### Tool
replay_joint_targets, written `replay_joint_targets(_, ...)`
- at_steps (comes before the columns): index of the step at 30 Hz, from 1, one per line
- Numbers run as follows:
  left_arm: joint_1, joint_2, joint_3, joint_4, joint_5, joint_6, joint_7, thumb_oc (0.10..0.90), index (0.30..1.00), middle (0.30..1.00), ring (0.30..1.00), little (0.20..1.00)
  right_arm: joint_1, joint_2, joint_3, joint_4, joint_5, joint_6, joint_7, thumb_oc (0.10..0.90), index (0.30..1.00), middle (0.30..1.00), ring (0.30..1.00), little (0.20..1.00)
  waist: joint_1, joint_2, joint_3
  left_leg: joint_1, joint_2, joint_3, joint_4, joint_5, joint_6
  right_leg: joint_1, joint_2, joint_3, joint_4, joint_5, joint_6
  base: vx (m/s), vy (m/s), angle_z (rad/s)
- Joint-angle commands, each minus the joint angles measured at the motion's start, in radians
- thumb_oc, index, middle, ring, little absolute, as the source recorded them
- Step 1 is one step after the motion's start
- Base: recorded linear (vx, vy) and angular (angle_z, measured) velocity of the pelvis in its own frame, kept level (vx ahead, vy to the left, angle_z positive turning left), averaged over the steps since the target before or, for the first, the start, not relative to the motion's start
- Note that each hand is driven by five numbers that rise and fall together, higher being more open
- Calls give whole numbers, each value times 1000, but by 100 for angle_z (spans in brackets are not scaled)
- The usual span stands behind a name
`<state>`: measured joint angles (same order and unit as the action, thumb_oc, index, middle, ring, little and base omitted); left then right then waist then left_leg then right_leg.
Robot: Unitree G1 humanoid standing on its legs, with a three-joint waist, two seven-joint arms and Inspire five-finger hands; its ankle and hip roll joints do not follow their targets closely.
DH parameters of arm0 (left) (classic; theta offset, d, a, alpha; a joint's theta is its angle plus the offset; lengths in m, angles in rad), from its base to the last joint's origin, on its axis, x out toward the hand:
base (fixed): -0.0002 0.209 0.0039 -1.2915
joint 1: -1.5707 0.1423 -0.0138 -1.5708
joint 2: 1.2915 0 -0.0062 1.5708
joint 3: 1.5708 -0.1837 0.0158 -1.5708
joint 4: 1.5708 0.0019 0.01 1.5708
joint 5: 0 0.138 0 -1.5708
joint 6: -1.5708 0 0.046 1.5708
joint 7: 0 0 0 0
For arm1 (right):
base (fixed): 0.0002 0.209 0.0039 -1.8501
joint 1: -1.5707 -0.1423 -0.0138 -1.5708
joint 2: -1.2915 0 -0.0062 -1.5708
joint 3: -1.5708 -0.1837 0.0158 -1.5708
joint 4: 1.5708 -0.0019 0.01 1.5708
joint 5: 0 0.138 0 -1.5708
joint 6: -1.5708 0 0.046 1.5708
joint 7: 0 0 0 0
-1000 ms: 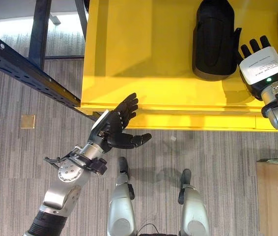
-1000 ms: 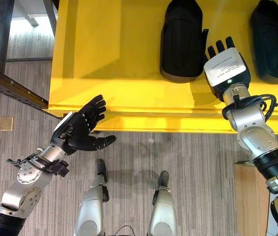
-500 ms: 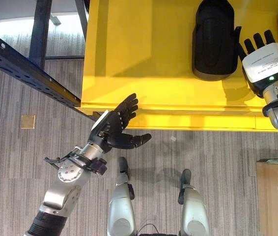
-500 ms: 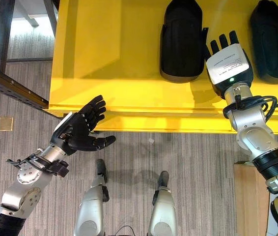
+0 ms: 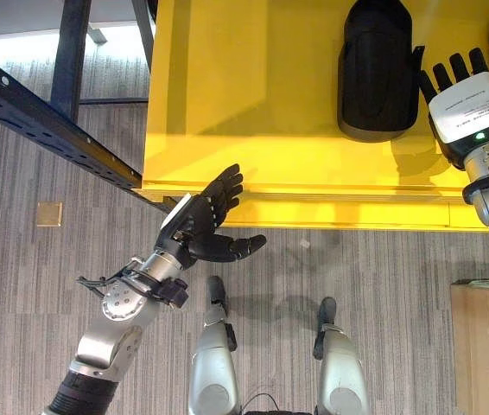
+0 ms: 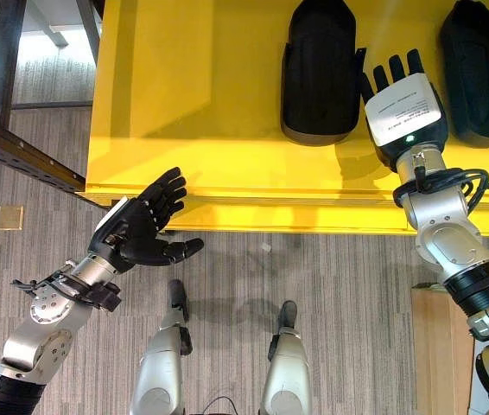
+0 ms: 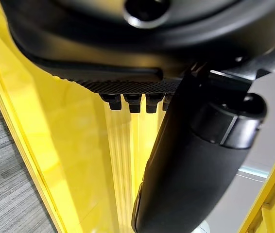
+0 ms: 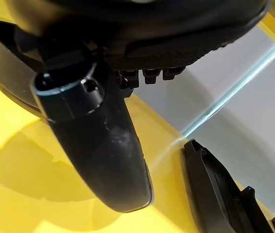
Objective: Move parts from the plastic box to the shelf.
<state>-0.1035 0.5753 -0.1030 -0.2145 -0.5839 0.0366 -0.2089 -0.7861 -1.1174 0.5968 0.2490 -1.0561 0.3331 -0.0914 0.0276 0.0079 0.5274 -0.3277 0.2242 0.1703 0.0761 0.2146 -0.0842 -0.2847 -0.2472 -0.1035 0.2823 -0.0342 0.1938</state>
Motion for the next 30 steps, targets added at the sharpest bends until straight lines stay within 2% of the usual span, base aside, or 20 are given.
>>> replay_joint_targets(1,-17,20,21,-73,-37,-81,-28,900,1000,1000,1000,1000,-129,-59,-87,-14,55,89,-194,900,1000,1000,1000,1000,-4,-17,-46,72,10,-28,52,-149,-25,-26,162,-18,25,-74,-130,0,0,0)
replay_joint_targets(2,-19,19,18,-74,-37,-79,-24,900,1000,1000,1000,1000,-131,-52,-98,-17,106,83,-232,900,1000,1000,1000,1000,-4,-15,-48,74,10,-27,51,-150,-25,-25,161,-18,24,-74,-130,18,34,0)
replay_joint_targets(3,-21,12,17,-77,-37,-78,-18,900,1000,1000,1000,1000,-121,-37,-129,-36,187,76,-314,900,1000,1000,1000,1000,-9,-11,-48,77,9,-26,49,-151,-25,-23,160,-18,19,-72,-130,34,45,0)
replay_joint_targets(6,-23,2,15,-89,-48,-70,3,900,1000,1000,1000,1000,-75,14,-244,-73,337,11,-498,900,1000,1000,1000,1000,-18,2,-47,86,6,-26,44,-154,-23,-17,158,-15,13,-71,-130,22,65,-2)
replay_joint_targets(10,-33,-17,7,-94,-49,-64,21,900,1000,1000,1000,1000,-31,79,-368,-120,352,-58,-561,900,1000,1000,1000,1000,-27,20,-46,86,0,-30,48,-161,-21,-20,154,-11,16,-75,-130,11,68,-4)
replay_joint_targets(12,-44,-25,-3,-91,-49,-65,29,900,1000,1000,1000,1000,-20,106,-410,-146,331,-56,-554,900,1000,1000,1000,1000,-29,29,-44,86,-4,-31,49,-165,-19,-23,152,-9,19,-76,-130,4,60,-5)
replay_joint_targets(18,-49,-33,-14,-98,-53,-61,50,900,1000,1000,1000,1000,-18,127,-441,-184,317,-44,-552,900,1000,1000,1000,1000,-36,40,-40,86,-11,-31,48,-169,-18,-29,148,-1,23,-78,-131,4,43,-1)
replay_joint_targets(20,-42,-34,-18,-103,-58,-68,54,900,1000,1000,1000,1000,-13,132,-457,-193,377,-42,-593,900,1000,1000,1000,1000,-40,43,-42,94,-12,-28,41,-170,-18,-28,145,2,21,-78,-131,21,70,-1)
replay_joint_targets(22,-22,-40,-13,-115,-68,-79,66,900,1000,1000,1000,1000,20,168,-511,-236,489,-66,-681,900,1000,1000,1000,1000,-51,47,-46,108,-11,-21,30,-170,-21,-21,143,3,15,-77,-132,39,95,-1)
replay_joint_targets(26,-5,-50,-4,-127,-64,-83,84,900,1000,1000,1000,1000,93,225,-584,-288,588,-104,-755,900,1000,1000,1000,1000,-63,49,-50,122,-8,-14,21,-171,-21,-13,142,6,11,-78,-134,43,81,-3)
replay_joint_targets(28,16,-67,8,-131,-65,-98,114,900,1000,1000,1000,1000,212,304,-678,-353,665,-179,-807,900,1000,1000,1000,1000,-86,52,-56,139,-6,-4,14,-174,-18,-5,141,14,10,-80,-137,98,178,-7)
replay_joint_targets(29,30,-82,14,-131,-65,-109,143,900,1000,1000,1000,1000,312,381,-727,-417,677,-230,-854,900,1000,1000,1000,1000,-106,57,-63,157,-2,8,4,-175,-17,1,139,22,13,-81,-139,79,161,-6)
replay_joint_targets(30,33,-80,12,-131,-65,-110,144,900,1000,1000,1000,1000,322,385,-732,-424,675,-231,-855,900,1000,1000,1000,1000,-104,55,-65,159,-2,8,3,-174,-17,3,139,22,12,-81,-138,99,196,-10)
